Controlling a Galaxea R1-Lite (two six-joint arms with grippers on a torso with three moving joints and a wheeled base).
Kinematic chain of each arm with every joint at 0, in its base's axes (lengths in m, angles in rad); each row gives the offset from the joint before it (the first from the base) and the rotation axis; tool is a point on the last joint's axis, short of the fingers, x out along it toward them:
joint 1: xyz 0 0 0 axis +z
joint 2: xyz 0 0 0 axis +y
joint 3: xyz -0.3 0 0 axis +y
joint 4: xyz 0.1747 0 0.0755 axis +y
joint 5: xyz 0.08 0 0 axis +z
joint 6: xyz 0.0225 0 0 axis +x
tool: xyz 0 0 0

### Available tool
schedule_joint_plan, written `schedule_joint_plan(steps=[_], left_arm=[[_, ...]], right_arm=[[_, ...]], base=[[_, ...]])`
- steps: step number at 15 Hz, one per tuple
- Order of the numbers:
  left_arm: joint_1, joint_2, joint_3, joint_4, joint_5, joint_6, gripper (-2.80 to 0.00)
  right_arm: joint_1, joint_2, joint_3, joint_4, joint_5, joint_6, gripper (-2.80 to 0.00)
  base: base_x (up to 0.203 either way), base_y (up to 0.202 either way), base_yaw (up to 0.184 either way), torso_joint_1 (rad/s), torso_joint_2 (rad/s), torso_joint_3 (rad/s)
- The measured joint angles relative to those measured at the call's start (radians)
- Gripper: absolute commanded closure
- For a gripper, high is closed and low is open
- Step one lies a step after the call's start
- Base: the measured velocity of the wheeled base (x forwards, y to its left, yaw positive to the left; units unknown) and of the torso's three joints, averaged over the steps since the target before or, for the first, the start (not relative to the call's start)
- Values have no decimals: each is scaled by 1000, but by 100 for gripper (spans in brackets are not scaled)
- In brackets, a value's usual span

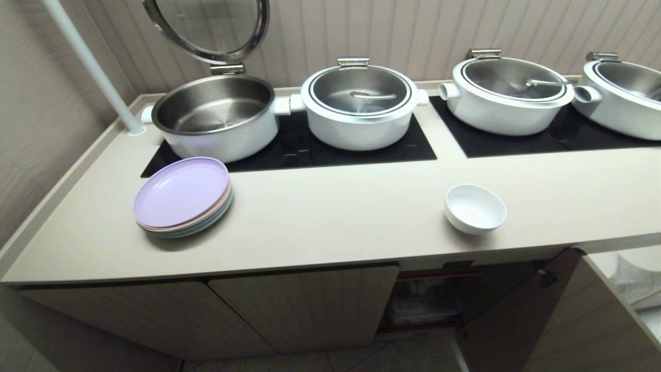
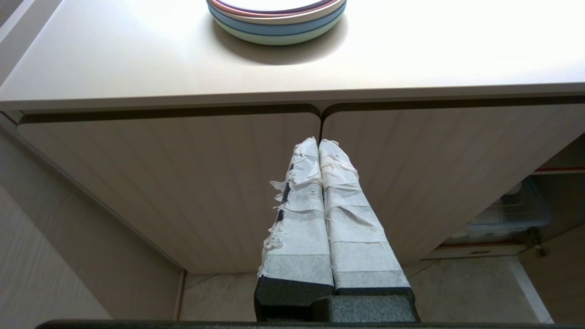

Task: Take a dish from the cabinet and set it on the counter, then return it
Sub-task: Pick up the bowl from the table

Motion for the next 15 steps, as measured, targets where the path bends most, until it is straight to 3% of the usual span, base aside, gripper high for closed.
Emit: schedule_joint_plan(steps=[15], left_arm=[[0,0,0,0,0,0,0]], right_arm=[[0,0,0,0,-1,-16,0]], base=[[0,0,0,0,0,0]])
